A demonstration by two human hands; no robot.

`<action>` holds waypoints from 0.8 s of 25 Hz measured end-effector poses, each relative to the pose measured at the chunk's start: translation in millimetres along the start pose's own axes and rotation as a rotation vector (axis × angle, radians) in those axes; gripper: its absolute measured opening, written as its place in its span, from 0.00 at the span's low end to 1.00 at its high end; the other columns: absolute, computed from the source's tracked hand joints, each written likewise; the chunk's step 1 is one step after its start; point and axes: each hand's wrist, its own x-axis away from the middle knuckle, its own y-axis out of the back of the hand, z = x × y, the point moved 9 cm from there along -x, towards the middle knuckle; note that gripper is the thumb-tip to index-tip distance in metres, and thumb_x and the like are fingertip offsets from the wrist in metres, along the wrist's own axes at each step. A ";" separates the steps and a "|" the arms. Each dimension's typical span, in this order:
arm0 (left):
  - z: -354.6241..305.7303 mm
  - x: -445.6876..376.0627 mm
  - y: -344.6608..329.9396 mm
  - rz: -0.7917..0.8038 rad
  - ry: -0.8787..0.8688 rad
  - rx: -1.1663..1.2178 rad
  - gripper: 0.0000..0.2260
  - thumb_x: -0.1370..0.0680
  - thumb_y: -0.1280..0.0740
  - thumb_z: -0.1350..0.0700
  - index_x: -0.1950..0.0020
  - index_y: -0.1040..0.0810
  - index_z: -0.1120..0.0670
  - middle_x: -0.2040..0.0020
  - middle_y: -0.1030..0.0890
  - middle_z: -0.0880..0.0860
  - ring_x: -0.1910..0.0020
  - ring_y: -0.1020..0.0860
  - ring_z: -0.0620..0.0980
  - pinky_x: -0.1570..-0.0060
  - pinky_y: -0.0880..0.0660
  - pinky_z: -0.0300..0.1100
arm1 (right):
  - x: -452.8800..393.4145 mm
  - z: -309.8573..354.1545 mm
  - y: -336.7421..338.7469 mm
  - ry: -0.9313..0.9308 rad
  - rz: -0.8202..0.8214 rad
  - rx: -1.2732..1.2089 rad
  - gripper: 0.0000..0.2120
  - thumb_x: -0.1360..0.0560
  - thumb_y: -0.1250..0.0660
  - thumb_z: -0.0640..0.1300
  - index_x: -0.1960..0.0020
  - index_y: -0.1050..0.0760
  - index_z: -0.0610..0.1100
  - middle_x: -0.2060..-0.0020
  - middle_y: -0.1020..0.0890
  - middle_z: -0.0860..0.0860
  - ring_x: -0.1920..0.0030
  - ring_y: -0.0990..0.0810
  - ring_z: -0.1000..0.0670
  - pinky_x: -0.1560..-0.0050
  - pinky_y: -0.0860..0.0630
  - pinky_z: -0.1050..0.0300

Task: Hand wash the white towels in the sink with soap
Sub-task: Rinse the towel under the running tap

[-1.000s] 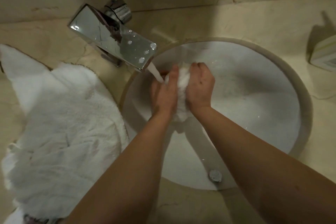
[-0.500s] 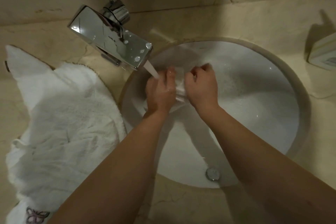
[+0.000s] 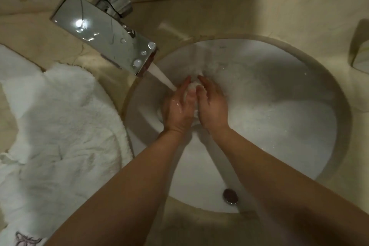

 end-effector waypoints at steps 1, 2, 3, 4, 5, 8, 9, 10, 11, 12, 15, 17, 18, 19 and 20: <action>2.1 -2.1 -0.1 -0.002 0.010 0.014 0.34 0.22 0.48 0.31 0.31 0.22 0.55 0.38 0.18 0.55 0.38 0.21 0.51 0.38 0.26 0.42 | -0.7 0.7 0.2 -0.008 -0.021 0.014 0.32 0.25 0.52 0.62 0.33 0.24 0.46 0.39 0.19 0.48 0.39 0.23 0.47 0.37 0.28 0.53; 3.9 -5.0 -0.1 -0.007 0.013 0.020 0.33 0.21 0.47 0.32 0.32 0.22 0.56 0.39 0.17 0.56 0.38 0.21 0.51 0.38 0.26 0.42 | -3.0 0.2 0.3 -0.022 -0.041 0.037 0.32 0.25 0.52 0.63 0.34 0.23 0.46 0.41 0.18 0.48 0.41 0.22 0.47 0.40 0.28 0.53; 4.3 -8.4 0.5 -0.020 -0.004 -0.007 0.33 0.21 0.48 0.33 0.34 0.20 0.56 0.41 0.17 0.56 0.39 0.20 0.52 0.39 0.24 0.44 | -6.3 0.3 0.1 -0.039 -0.057 0.070 0.33 0.26 0.53 0.64 0.36 0.22 0.47 0.43 0.18 0.48 0.43 0.22 0.47 0.43 0.28 0.53; 2.2 -11.9 2.2 -0.043 -0.037 -0.066 0.33 0.20 0.49 0.33 0.38 0.18 0.56 0.44 0.15 0.56 0.42 0.18 0.53 0.42 0.23 0.47 | -10.4 0.4 -0.5 -0.055 -0.065 0.109 0.34 0.26 0.54 0.65 0.38 0.21 0.46 0.45 0.17 0.47 0.44 0.21 0.46 0.45 0.28 0.53; -1.8 -15.7 3.2 -0.064 -0.068 -0.133 0.34 0.20 0.51 0.32 0.42 0.17 0.56 0.48 0.15 0.56 0.46 0.17 0.55 0.46 0.22 0.48 | -15.7 0.3 -1.4 -0.064 -0.067 0.153 0.35 0.27 0.55 0.65 0.40 0.21 0.45 0.46 0.17 0.46 0.46 0.20 0.44 0.47 0.28 0.53; -5.6 -28.8 6.0 -0.141 -0.077 -0.214 0.33 0.19 0.51 0.34 0.53 0.16 0.56 0.56 0.15 0.57 0.54 0.17 0.58 0.51 0.23 0.48 | -29.9 -1.0 -3.1 -0.063 -0.083 0.239 0.37 0.28 0.57 0.67 0.45 0.20 0.44 0.50 0.16 0.43 0.49 0.19 0.40 0.53 0.29 0.53; -7.0 -30.9 6.3 -0.155 -0.074 -0.211 0.31 0.19 0.50 0.35 0.54 0.16 0.56 0.56 0.15 0.56 0.54 0.17 0.58 0.50 0.24 0.47 | -33.2 -0.3 -2.2 -0.055 -0.098 0.252 0.36 0.28 0.57 0.67 0.46 0.20 0.44 0.52 0.16 0.43 0.51 0.19 0.40 0.55 0.29 0.54; -8.0 -32.0 5.7 -0.166 -0.088 -0.227 0.29 0.19 0.49 0.36 0.55 0.16 0.56 0.56 0.15 0.56 0.54 0.18 0.57 0.51 0.26 0.45 | -36.7 0.7 -1.6 -0.035 -0.113 0.272 0.34 0.26 0.55 0.66 0.47 0.19 0.44 0.53 0.16 0.43 0.53 0.18 0.41 0.58 0.31 0.56; -12.3 -32.0 6.4 -0.178 -0.119 -0.252 0.27 0.18 0.47 0.39 0.56 0.16 0.56 0.58 0.15 0.56 0.55 0.18 0.56 0.52 0.27 0.42 | -39.9 2.1 -1.4 -0.013 -0.126 0.291 0.31 0.23 0.52 0.64 0.49 0.19 0.43 0.55 0.16 0.43 0.55 0.18 0.41 0.59 0.33 0.57; -17.0 -31.7 7.2 -0.192 -0.156 -0.271 0.25 0.18 0.46 0.42 0.58 0.17 0.57 0.60 0.16 0.56 0.57 0.19 0.55 0.55 0.29 0.41 | -42.6 3.4 -1.5 0.011 -0.138 0.303 0.27 0.21 0.49 0.60 0.52 0.18 0.42 0.58 0.15 0.42 0.57 0.18 0.40 0.61 0.35 0.58; -20.5 -38.6 3.0 -0.162 -0.172 -0.363 0.24 0.18 0.46 0.46 0.62 0.19 0.58 0.64 0.17 0.57 0.62 0.19 0.58 0.60 0.28 0.42 | -50.2 7.9 -3.1 0.045 -0.164 0.316 0.21 0.20 0.45 0.50 0.59 0.20 0.40 0.63 0.17 0.40 0.62 0.19 0.39 0.64 0.37 0.58; -17.4 -41.8 -0.8 -0.087 -0.055 -0.460 0.26 0.18 0.48 0.45 0.61 0.18 0.57 0.61 0.16 0.58 0.60 0.18 0.59 0.60 0.28 0.43 | -51.7 9.7 -1.0 0.038 -0.161 0.294 0.19 0.19 0.44 0.48 0.59 0.21 0.39 0.63 0.18 0.40 0.63 0.20 0.39 0.64 0.38 0.57; -12.9 -41.0 -2.5 -0.043 0.032 -0.471 0.26 0.17 0.49 0.44 0.57 0.17 0.56 0.57 0.15 0.57 0.55 0.18 0.59 0.58 0.30 0.41 | -52.3 8.2 -1.5 0.015 -0.133 0.299 0.19 0.18 0.44 0.48 0.59 0.22 0.40 0.63 0.18 0.41 0.62 0.20 0.40 0.63 0.38 0.57; -6.8 -38.6 -2.2 -0.015 0.123 -0.427 0.25 0.16 0.49 0.44 0.49 0.16 0.56 0.49 0.15 0.56 0.48 0.18 0.57 0.53 0.31 0.38 | -51.7 6.2 -2.8 -0.021 -0.093 0.305 0.19 0.18 0.44 0.49 0.59 0.22 0.41 0.63 0.18 0.43 0.61 0.21 0.42 0.63 0.38 0.57; -0.3 -35.4 -5.2 0.036 0.215 -0.320 0.23 0.16 0.49 0.43 0.39 0.19 0.55 0.39 0.18 0.55 0.39 0.21 0.53 0.48 0.33 0.34 | -50.5 3.3 -3.4 -0.065 -0.059 0.306 0.19 0.18 0.45 0.50 0.60 0.24 0.43 0.65 0.20 0.45 0.62 0.22 0.44 0.62 0.37 0.57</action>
